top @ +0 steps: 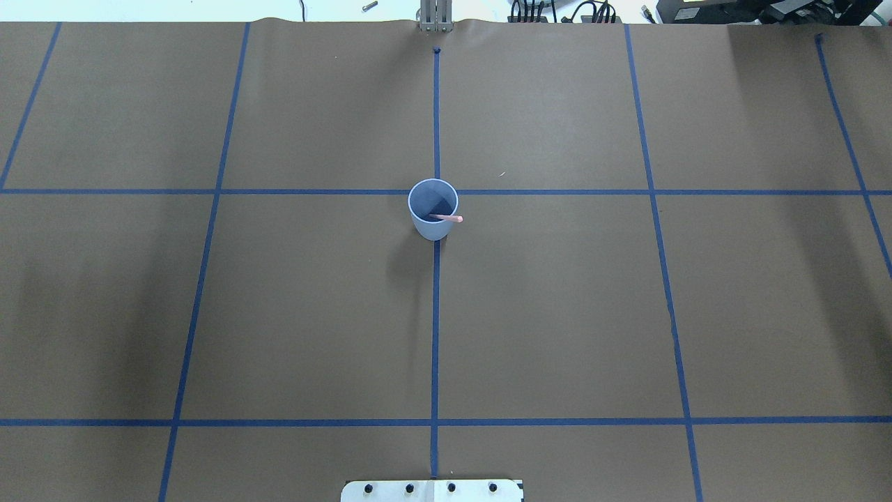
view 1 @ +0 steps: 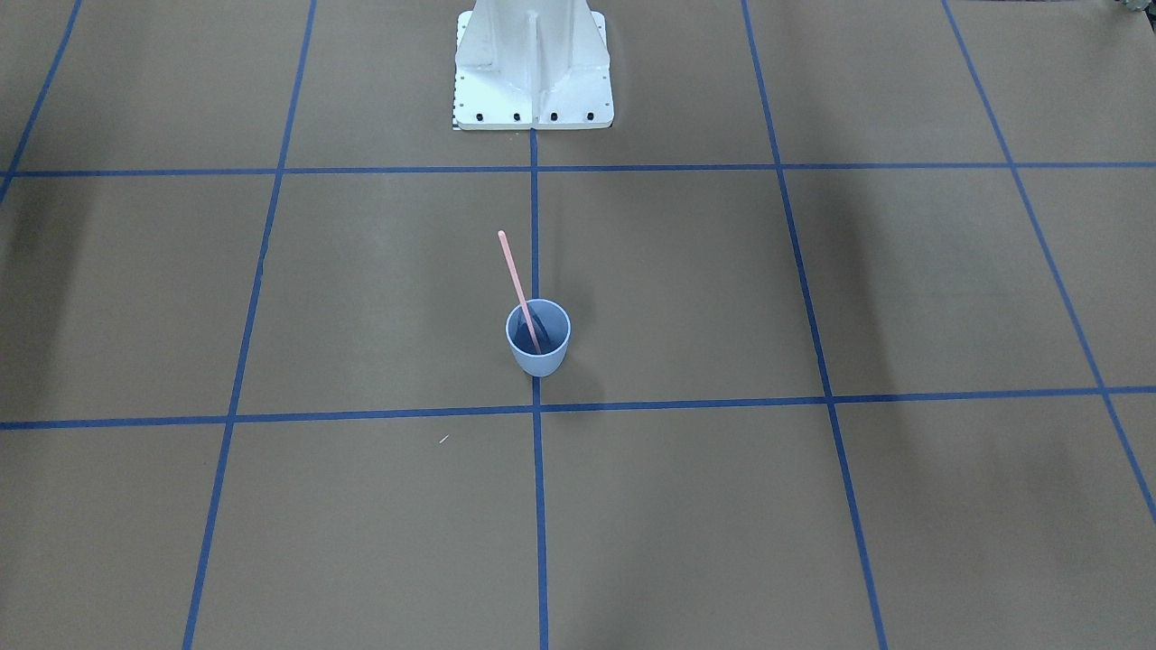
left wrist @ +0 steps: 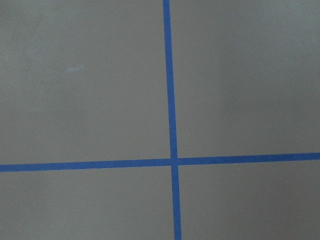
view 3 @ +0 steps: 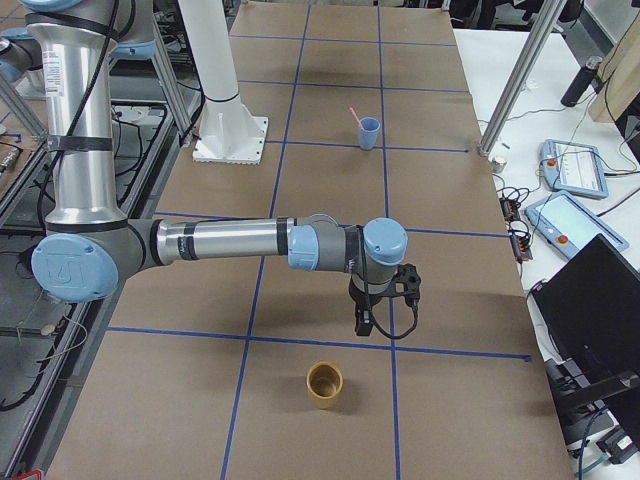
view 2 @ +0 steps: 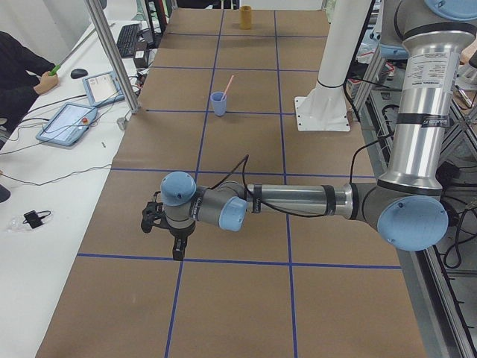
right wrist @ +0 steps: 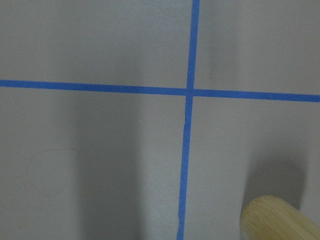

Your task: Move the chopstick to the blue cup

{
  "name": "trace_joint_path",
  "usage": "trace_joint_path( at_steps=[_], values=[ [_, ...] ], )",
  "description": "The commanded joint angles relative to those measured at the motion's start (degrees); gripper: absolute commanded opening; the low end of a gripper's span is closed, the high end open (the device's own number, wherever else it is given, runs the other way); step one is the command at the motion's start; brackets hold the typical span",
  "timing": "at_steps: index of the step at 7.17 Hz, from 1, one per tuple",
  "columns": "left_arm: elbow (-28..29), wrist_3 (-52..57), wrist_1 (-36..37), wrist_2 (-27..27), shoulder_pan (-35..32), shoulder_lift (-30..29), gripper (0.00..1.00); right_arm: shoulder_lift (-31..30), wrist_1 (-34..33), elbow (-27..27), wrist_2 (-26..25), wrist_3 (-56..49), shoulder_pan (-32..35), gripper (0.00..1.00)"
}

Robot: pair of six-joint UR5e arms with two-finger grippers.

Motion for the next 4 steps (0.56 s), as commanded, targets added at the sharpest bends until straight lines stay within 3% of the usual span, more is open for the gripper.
trace_joint_path(
  at_steps=[1, 4],
  values=[
    [-4.00, 8.63, 11.29, 0.28, -1.95, -0.54, 0.99, -0.35, -1.67, -0.11, -0.95, -0.19, 1.73, 1.00],
    [-3.66, 8.61, 11.34, 0.19, -2.05, 0.51, 0.99, -0.17, -4.58, 1.13, -1.12, -0.27, 3.58, 1.00]
  ],
)
